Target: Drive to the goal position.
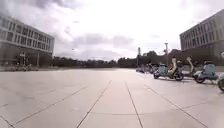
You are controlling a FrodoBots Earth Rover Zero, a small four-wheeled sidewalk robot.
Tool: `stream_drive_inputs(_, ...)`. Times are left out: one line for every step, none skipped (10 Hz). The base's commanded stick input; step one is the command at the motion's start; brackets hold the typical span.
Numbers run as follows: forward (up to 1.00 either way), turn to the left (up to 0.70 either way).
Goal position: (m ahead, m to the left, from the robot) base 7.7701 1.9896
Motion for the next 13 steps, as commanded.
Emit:
stream_drive_inputs(0.7,0.0)
stream_drive_inputs(0.7,0.0)
stream_drive_inputs(0.7,0.0)
stream_drive_inputs(0.7,0.0)
stream_drive_inputs(0.7,0.0)
stream_drive_inputs(0.7,0.0)
stream_drive_inputs(0.7,0.0)
stream_drive_inputs(0.7,0.0)
stream_drive_inputs(0.7,0.0)
stream_drive_inputs(0.7,0.0)
stream_drive_inputs(0.7,0.0)
stream_drive_inputs(0.7,0.0)
stream_drive_inputs(0.7,0.0)
